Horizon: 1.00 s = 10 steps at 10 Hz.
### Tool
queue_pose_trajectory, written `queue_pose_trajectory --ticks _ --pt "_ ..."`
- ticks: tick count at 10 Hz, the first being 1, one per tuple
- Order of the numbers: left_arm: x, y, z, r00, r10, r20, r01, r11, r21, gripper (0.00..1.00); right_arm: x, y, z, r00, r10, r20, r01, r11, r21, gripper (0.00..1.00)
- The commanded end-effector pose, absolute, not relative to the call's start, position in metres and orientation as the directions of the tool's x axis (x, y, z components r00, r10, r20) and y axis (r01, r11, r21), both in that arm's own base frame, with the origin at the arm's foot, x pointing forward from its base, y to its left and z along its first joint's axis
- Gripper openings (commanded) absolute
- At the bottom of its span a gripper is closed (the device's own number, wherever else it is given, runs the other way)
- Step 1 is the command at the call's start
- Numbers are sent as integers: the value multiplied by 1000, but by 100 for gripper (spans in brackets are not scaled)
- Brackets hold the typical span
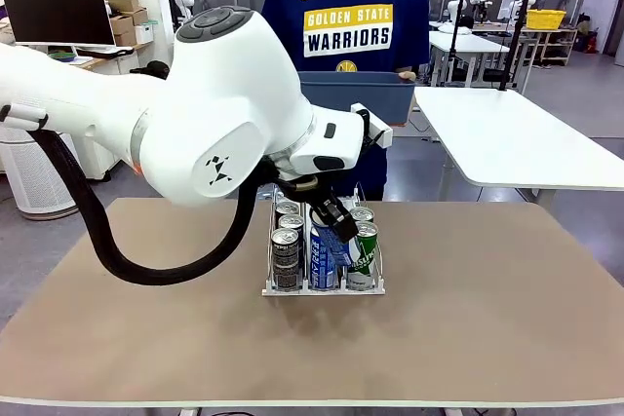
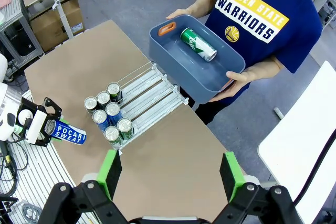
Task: Fill the beverage cans into the dispenser.
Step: Place the picked Ionic drink in the line of the Automatic Can Dispenser with the same cans.
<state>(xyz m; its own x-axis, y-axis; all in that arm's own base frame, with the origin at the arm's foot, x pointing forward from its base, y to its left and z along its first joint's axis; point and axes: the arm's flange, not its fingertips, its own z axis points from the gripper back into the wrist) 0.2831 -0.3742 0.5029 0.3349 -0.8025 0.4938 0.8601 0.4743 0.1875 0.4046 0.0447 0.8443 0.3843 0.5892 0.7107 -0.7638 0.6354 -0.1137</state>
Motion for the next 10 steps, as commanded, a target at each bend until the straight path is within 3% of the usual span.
queue_pose_trajectory --ticks 1,2,4,10 --pt "285 -374 502 338 -802 493 859 477 186 58 404 46 844 385 590 710 -768 631 -108 100" --pt "282 -376 498 234 -875 425 896 364 255 58 404 46 844 385 590 710 -768 631 -108 100" --pt "280 -384 481 204 -906 372 907 318 278 58 404 46 844 385 590 710 -768 631 -108 100" --pt "292 -381 451 216 -924 316 890 320 326 58 404 46 844 385 590 710 -768 631 -108 100"
